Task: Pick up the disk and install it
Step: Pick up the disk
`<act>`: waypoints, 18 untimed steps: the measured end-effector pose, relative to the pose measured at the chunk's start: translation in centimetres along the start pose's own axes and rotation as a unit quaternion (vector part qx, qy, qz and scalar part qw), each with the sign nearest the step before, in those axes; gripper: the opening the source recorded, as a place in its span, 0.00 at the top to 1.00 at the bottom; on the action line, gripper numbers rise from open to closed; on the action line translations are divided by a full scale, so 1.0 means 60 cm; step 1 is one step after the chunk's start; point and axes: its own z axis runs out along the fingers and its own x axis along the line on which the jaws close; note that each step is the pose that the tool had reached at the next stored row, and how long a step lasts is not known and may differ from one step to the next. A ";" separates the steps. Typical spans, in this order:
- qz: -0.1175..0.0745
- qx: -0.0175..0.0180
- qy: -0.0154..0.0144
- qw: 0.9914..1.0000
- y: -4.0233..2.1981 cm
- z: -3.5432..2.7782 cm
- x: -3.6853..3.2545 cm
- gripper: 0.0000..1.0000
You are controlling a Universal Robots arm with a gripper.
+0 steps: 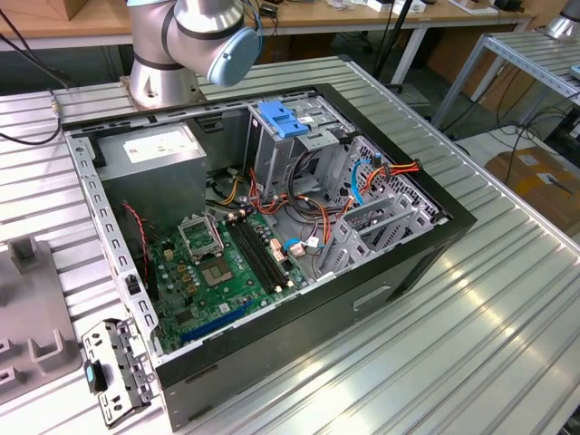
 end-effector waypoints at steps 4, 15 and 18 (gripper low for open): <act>0.000 0.000 0.000 1.000 0.000 -0.003 0.000 0.63; 0.000 0.001 0.000 1.000 0.000 -0.004 0.000 0.63; 0.000 0.000 0.000 1.000 0.000 -0.006 0.000 0.63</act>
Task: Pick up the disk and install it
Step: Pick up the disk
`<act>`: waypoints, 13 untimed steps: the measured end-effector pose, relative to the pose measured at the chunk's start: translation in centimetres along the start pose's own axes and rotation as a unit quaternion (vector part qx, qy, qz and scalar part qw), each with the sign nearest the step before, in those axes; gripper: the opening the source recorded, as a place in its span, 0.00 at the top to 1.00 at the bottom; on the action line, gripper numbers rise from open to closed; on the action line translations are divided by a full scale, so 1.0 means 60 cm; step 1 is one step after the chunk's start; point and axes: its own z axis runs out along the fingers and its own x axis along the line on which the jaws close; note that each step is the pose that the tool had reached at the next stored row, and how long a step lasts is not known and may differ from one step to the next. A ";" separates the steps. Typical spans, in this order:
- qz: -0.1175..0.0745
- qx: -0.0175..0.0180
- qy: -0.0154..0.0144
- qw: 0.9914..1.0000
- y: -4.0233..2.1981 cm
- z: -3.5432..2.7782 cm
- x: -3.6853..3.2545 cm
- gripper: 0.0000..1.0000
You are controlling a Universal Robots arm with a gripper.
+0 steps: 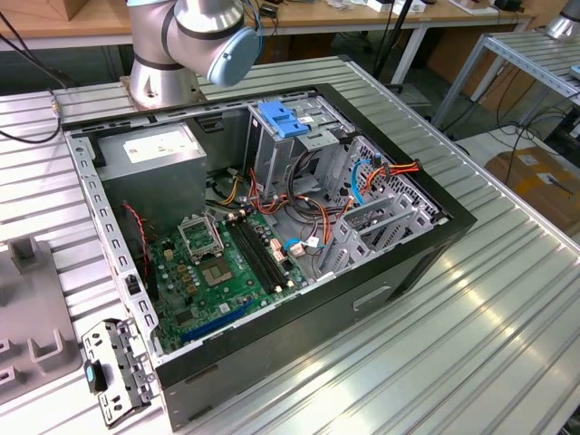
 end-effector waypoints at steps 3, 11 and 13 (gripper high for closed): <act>0.000 0.000 0.000 1.000 0.000 -0.006 0.000 0.63; 0.000 0.000 0.000 1.000 0.000 -0.026 0.000 0.63; 0.000 0.000 0.000 1.000 -0.001 -0.031 0.000 0.63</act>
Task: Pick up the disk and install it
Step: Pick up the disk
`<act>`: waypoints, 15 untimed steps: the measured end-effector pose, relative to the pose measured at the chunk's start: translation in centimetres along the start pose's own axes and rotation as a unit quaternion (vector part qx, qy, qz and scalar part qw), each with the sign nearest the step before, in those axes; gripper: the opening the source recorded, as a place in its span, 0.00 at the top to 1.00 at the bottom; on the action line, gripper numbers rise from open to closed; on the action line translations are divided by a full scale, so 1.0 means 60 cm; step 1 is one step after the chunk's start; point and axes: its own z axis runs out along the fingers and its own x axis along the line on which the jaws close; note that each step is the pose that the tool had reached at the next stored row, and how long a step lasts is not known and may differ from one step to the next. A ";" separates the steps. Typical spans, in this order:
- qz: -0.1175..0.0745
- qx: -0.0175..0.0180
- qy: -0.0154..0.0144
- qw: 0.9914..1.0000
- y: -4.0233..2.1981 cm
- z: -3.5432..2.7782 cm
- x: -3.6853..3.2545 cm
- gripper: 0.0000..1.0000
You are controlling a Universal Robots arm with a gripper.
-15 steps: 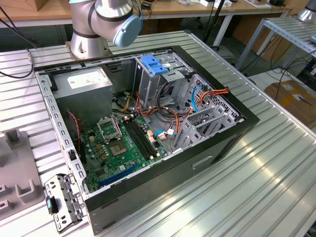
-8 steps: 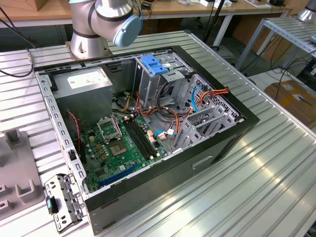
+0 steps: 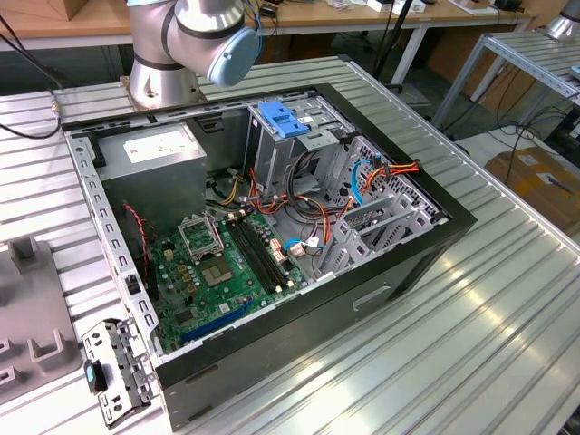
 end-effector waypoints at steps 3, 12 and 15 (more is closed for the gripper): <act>0.000 0.000 0.000 1.000 0.000 -0.009 0.000 0.63; 0.000 0.000 0.000 1.000 -0.001 -0.036 -0.001 0.63; 0.000 0.000 0.000 1.000 -0.002 -0.047 -0.001 0.63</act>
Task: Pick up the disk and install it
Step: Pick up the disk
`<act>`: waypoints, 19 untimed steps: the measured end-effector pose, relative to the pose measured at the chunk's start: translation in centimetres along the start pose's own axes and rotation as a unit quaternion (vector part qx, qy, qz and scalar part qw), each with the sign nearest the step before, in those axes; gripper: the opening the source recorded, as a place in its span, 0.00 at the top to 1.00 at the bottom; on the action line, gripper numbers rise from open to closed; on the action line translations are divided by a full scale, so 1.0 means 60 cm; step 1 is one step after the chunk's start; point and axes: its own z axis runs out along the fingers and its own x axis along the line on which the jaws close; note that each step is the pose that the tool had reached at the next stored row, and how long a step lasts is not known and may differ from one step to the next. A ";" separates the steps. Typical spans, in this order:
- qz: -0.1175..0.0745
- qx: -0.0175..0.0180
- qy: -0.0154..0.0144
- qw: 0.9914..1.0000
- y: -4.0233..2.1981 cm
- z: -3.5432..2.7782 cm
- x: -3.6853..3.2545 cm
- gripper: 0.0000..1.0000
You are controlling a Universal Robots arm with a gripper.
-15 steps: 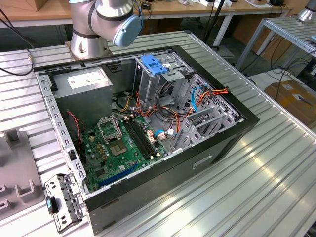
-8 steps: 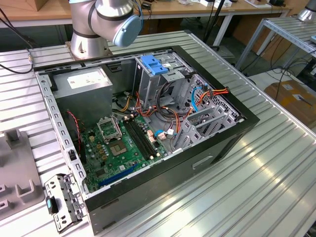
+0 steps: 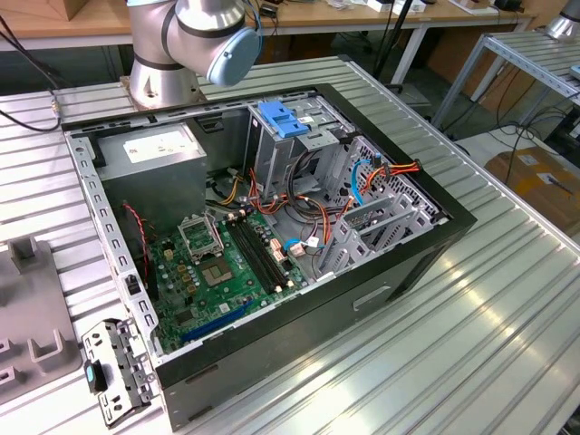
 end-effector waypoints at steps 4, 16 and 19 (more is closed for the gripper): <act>0.000 0.000 0.000 1.000 0.000 -0.013 0.000 0.63; 0.000 0.000 0.000 1.000 -0.001 -0.047 -0.001 0.63; 0.000 0.000 0.000 1.000 -0.001 -0.054 -0.001 0.63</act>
